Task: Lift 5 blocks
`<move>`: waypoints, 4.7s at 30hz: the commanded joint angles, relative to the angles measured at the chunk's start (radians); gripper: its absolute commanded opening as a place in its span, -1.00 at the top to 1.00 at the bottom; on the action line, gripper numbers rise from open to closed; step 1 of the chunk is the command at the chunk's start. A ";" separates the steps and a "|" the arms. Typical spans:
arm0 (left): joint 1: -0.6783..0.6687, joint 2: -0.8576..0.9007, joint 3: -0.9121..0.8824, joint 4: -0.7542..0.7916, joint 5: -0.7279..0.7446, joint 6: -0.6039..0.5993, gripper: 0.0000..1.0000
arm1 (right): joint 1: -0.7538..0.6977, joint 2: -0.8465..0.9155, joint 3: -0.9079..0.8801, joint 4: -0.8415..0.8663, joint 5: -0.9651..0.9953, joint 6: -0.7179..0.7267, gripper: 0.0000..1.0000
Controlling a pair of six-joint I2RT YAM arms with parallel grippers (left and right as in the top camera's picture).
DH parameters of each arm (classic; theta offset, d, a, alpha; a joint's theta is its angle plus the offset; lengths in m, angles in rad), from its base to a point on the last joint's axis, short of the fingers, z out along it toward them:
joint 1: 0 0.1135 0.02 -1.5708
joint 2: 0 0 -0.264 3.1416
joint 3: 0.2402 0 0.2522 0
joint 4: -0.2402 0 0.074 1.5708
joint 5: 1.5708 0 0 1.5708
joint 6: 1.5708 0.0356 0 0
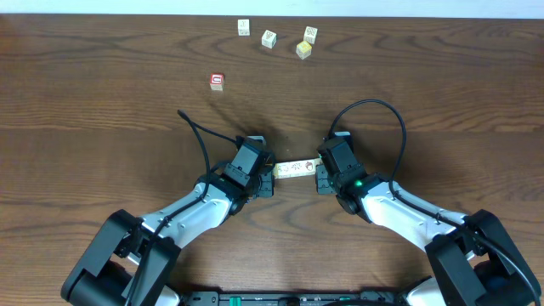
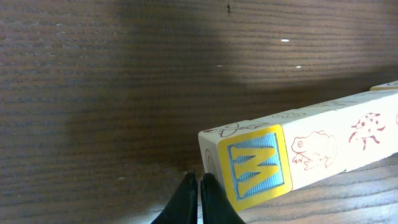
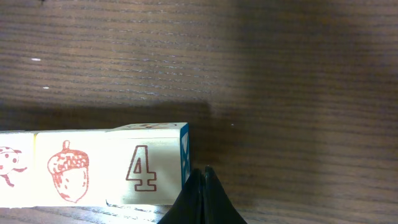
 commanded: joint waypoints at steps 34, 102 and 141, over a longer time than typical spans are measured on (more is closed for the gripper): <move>0.014 0.026 0.041 -0.062 0.119 0.056 0.77 | 0.091 -0.002 0.043 -0.102 -0.030 -0.016 0.97; 0.014 -0.499 0.041 -0.385 -0.177 0.056 0.85 | 0.086 -0.615 0.043 -0.404 0.179 0.093 0.91; 0.014 -0.513 0.041 -0.391 -0.176 0.055 0.85 | 0.086 -0.314 0.043 -0.225 0.101 0.097 0.98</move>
